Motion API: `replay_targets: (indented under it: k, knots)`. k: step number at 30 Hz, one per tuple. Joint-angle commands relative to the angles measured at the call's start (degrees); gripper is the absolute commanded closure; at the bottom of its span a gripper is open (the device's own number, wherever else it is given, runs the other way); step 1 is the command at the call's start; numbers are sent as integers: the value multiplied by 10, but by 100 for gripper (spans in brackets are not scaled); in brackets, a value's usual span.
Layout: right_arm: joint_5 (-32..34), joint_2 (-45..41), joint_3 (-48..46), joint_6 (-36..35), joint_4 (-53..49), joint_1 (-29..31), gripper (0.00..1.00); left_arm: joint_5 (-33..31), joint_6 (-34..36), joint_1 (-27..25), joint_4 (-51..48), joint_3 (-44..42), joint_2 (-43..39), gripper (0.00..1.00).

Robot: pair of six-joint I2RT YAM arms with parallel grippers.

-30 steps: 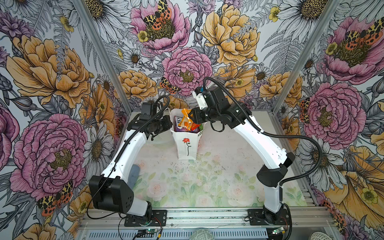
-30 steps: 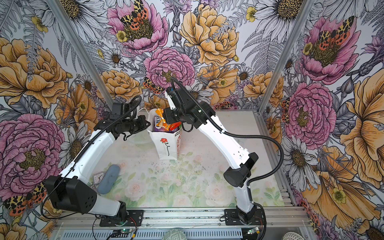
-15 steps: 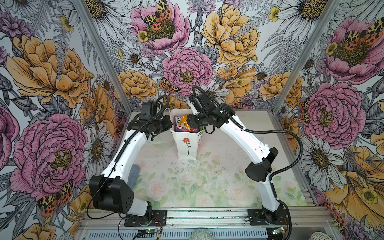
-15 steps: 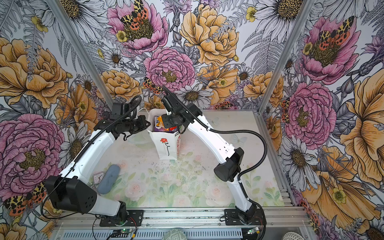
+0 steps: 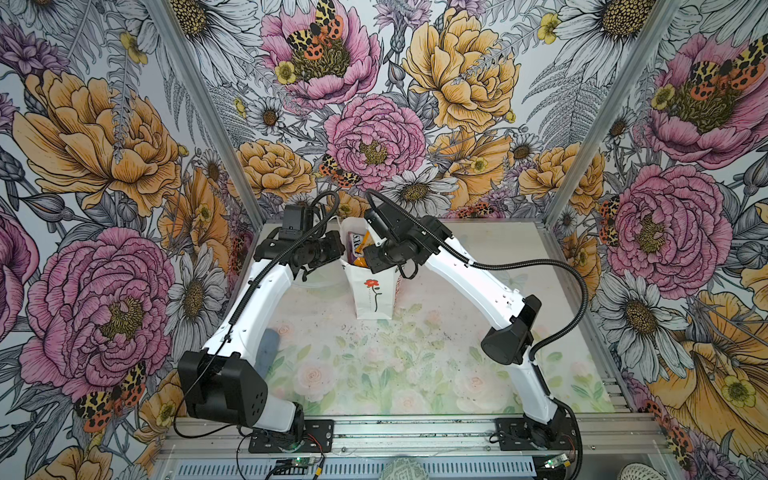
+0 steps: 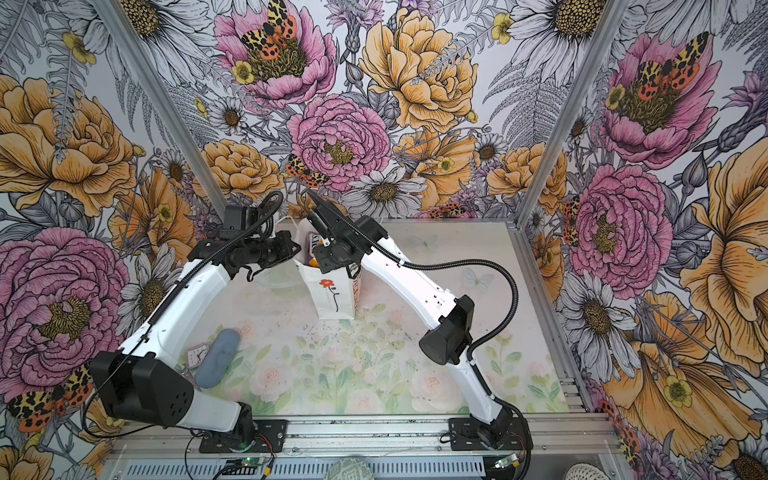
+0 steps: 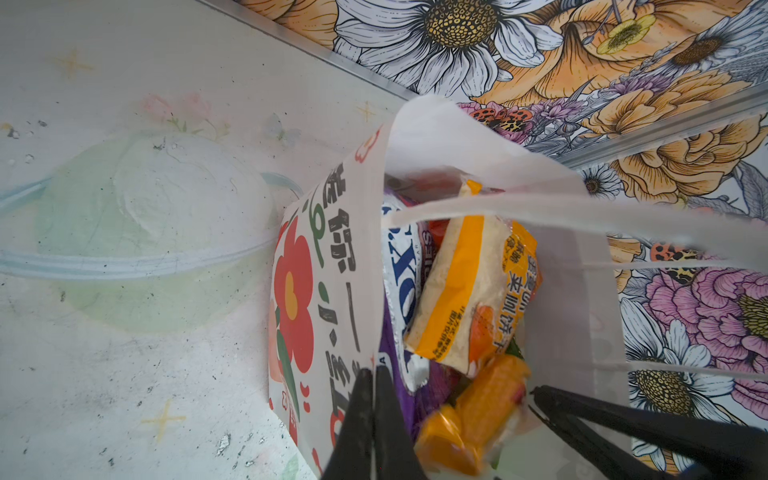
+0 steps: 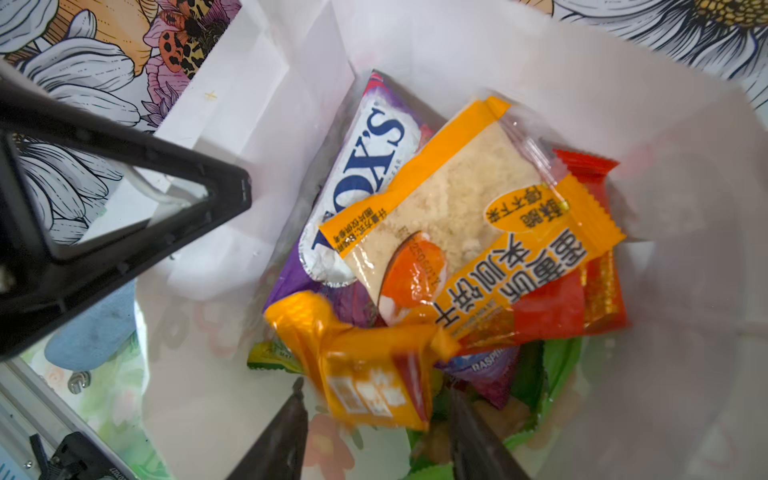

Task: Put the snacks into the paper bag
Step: 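Lower the orange snack into the bag and open the right gripper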

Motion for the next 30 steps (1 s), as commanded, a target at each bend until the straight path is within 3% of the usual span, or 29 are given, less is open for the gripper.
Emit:
replay_targets:
  k: [1,10,16,30]
  knots:
    - [23,-7,20,-4,-8,0,40,12,3,1,29,5,-28,96]
    - [36,-22,44,-4,-10,0,38,13,3,1,29,5,-27,96]
    - [99,-39,50,-13,-13,-6,40,12,3,0,30,5,-28,96]
    - [151,-30,47,16,-56,-73,44,12,4,1,29,6,-29,96]
